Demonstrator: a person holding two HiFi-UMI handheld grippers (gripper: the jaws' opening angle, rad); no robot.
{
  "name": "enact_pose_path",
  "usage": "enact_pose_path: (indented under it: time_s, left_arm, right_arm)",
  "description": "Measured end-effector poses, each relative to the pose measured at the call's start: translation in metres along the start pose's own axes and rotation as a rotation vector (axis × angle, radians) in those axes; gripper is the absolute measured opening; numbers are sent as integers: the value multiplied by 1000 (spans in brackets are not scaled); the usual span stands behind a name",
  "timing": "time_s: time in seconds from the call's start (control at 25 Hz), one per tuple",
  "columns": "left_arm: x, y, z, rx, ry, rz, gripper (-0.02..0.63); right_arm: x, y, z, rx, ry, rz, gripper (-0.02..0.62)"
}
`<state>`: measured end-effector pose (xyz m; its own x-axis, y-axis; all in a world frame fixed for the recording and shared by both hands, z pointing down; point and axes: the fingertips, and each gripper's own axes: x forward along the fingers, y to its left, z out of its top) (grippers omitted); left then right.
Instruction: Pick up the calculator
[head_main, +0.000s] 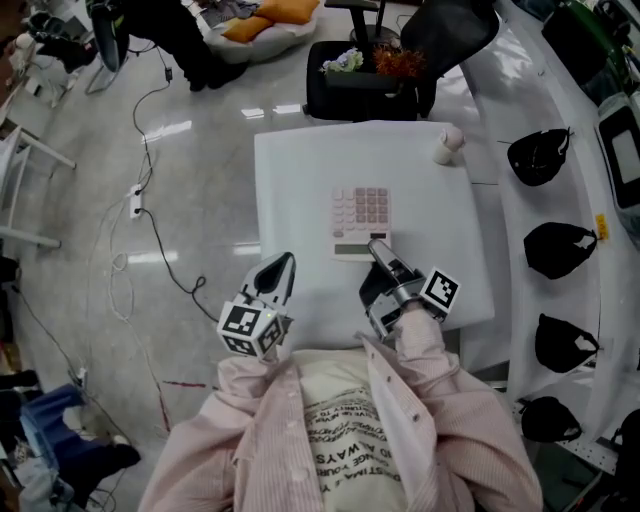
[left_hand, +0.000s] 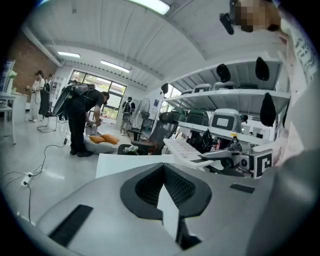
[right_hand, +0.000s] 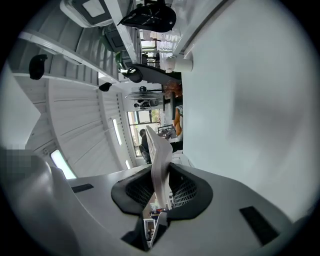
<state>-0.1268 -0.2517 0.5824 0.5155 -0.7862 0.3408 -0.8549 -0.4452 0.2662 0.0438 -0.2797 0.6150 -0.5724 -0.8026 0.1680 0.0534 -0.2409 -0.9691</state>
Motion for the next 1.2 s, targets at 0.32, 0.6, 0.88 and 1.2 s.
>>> enact_pose_path:
  time_s: [0.32, 0.6, 0.88, 1.2]
  left_arm:
    - [-18, 2, 29, 33, -81, 39, 2]
    - [-27, 0, 57, 102, -128, 54, 2]
    - [-30, -6, 82, 150, -170, 56, 2]
    - [-30, -9, 101, 168, -224, 60, 1]
  right_arm:
    - [-10, 36, -3, -9, 7, 65, 64]
    - [-16, 58, -1, -1, -4, 107, 64]
    - [-25, 81, 5, -2, -25, 156, 64]
    - [-39, 99, 19, 4, -52, 218, 64]
